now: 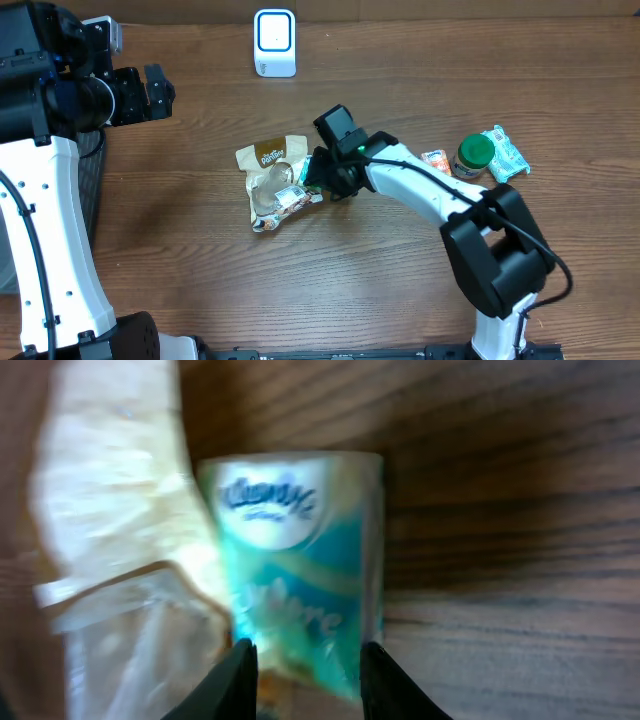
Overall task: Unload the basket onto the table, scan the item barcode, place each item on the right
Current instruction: 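Reach the right gripper to the teal Kleenex pack and grasp it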
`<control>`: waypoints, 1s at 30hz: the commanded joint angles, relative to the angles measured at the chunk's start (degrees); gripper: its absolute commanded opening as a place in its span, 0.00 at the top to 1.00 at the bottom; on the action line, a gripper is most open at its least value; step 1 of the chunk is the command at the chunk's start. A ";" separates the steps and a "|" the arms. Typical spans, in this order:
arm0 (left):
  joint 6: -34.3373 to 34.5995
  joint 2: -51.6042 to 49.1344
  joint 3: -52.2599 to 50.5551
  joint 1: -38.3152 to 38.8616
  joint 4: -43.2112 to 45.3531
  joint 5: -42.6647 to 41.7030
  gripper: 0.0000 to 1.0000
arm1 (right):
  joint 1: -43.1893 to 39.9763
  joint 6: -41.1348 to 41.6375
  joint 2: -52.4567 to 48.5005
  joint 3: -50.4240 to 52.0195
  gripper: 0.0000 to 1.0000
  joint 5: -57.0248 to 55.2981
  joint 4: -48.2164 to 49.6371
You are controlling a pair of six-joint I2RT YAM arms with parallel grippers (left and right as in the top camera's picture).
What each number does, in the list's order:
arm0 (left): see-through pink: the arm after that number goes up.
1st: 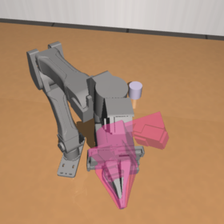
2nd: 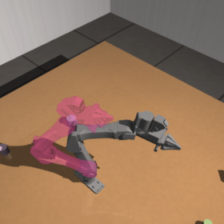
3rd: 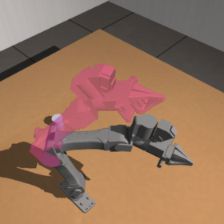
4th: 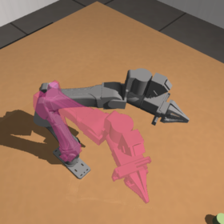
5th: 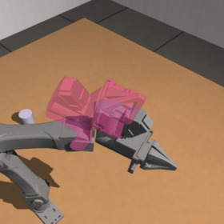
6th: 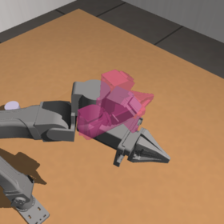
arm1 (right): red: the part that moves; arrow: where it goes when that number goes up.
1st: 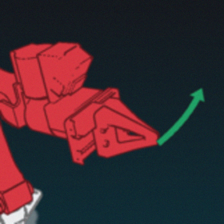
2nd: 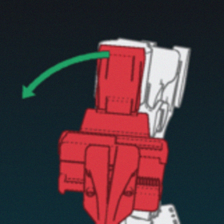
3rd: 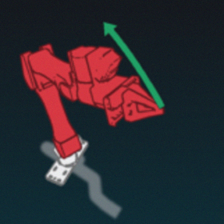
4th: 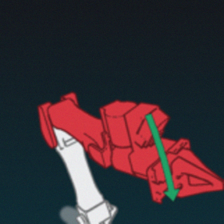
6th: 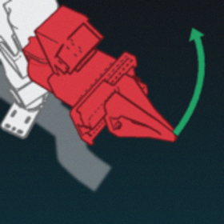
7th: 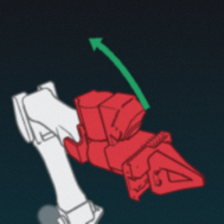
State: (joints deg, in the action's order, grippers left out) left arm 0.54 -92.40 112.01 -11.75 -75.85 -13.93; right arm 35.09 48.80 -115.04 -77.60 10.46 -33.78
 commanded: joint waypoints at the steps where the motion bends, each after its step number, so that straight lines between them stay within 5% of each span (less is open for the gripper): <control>1: 0.76 -0.11 0.44 -0.24 0.00 -0.48 0.00 | -0.07 0.92 -2.25 0.57 0.73 -1.18 0.52; 15: 0.76 -0.11 0.44 -0.24 0.00 -0.48 0.00 | -1.22 -7.19 -1.86 -2.58 0.96 -1.18 -5.86; 18: 0.76 -0.11 0.44 -0.24 0.00 -0.48 0.00 | -4.02 -17.03 -0.31 -6.58 0.96 -0.22 -12.57; 25: 0.76 -0.11 0.44 -0.24 0.00 -0.48 0.01 | -11.93 -56.63 0.52 -8.22 0.96 15.54 -19.10; 30: 0.76 -0.11 0.44 -0.24 0.00 -0.48 0.00 | -14.62 -59.82 0.00 -8.17 0.91 15.02 -19.04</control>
State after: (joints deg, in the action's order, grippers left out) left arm 0.56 -92.40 112.01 -11.75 -75.85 -13.93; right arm 21.04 -3.60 -116.53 -84.53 23.29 -52.99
